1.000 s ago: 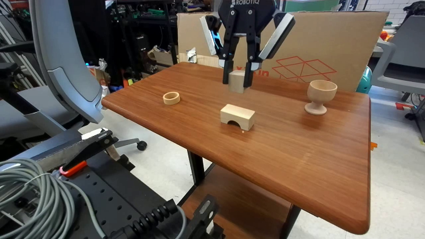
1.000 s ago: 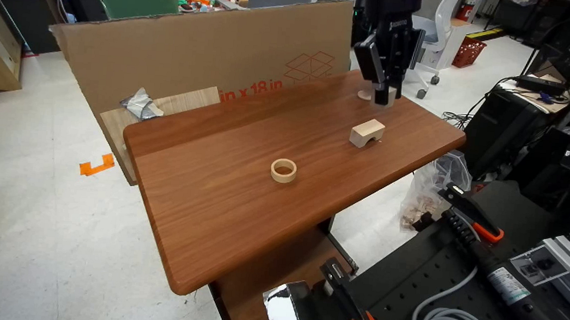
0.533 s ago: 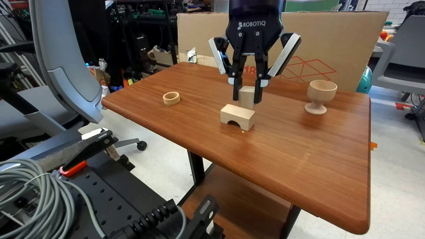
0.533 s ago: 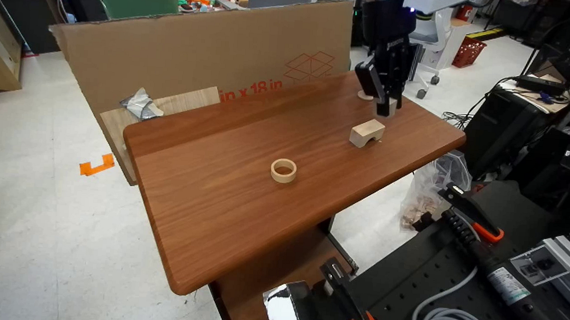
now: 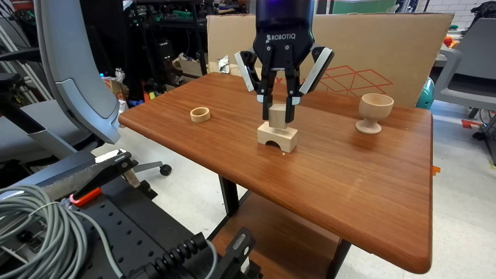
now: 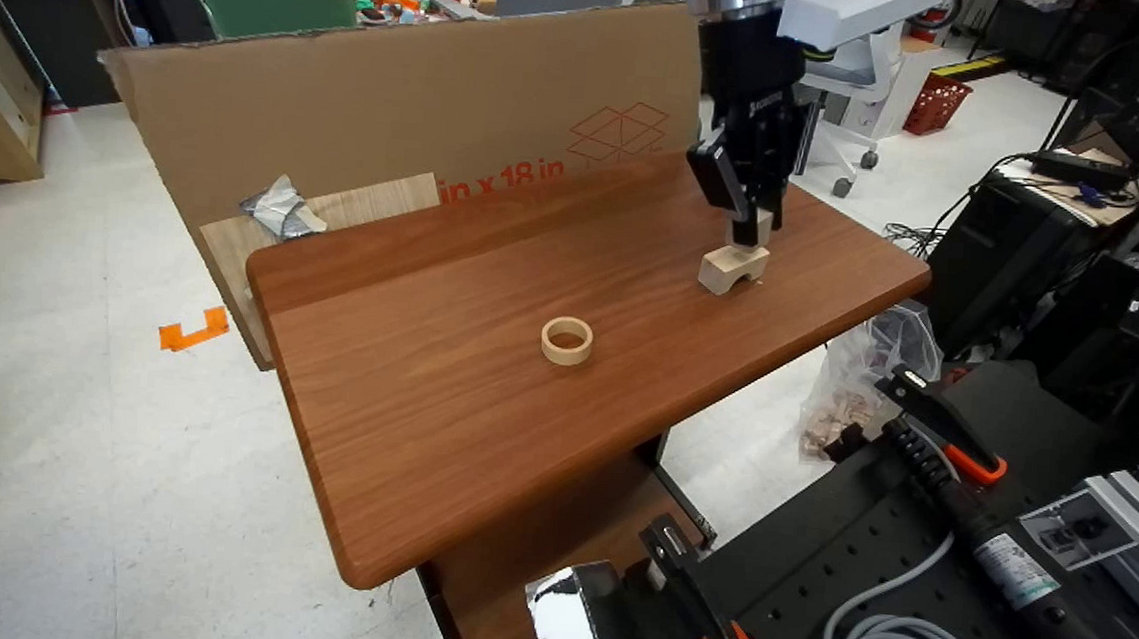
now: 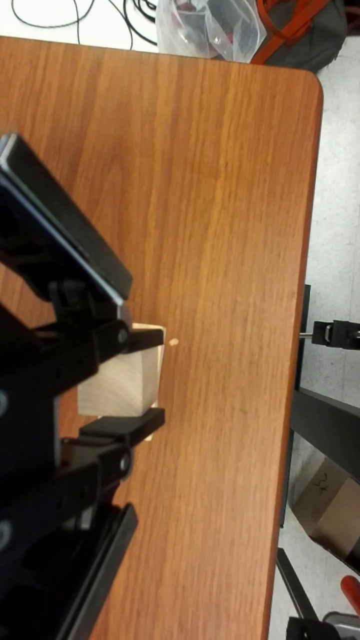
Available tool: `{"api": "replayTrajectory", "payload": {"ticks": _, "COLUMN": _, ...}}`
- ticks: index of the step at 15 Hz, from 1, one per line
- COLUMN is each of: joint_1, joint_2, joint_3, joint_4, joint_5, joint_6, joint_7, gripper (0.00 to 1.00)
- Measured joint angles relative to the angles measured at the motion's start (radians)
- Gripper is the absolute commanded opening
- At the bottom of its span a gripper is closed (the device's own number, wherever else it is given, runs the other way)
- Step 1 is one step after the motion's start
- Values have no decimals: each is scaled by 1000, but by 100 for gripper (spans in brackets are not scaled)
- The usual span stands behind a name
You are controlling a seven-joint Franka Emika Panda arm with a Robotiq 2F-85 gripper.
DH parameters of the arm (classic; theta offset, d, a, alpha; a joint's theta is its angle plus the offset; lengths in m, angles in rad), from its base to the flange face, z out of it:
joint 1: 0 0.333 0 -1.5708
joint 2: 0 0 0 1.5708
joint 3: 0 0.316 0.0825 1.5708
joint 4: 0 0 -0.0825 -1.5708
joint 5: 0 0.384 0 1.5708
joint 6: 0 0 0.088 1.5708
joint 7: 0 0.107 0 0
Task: Pick up the square object and put it on the bridge shaped object
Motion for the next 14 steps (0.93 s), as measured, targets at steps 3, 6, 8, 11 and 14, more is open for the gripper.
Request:
{"api": "replayTrajectory", "payload": {"ticks": 3, "joint_1": 3, "joint_2": 1, "joint_3": 0, "joint_4": 0, "joint_5": 0, "joint_6": 2, "joint_7": 5, "gripper": 8}}
{"api": "replayTrajectory", "payload": {"ticks": 6, "joint_1": 3, "joint_2": 5, "joint_3": 0, "joint_4": 0, "joint_5": 0, "joint_6": 2, "joint_7": 10, "gripper": 59}}
{"api": "replayTrajectory", "payload": {"ticks": 8, "joint_1": 3, "joint_2": 9, "joint_3": -1, "joint_4": 1, "joint_5": 0, "joint_6": 2, "joint_7": 21, "gripper": 72}}
{"api": "replayTrajectory", "payload": {"ticks": 11, "joint_1": 3, "joint_2": 21, "joint_3": -1, "joint_4": 5, "joint_5": 0, "joint_6": 2, "joint_7": 37, "gripper": 96}}
{"api": "replayTrajectory", "payload": {"ticks": 14, "joint_1": 5, "joint_2": 23, "joint_3": 0, "joint_4": 11, "joint_5": 0, "joint_6": 2, "joint_7": 40, "gripper": 100}}
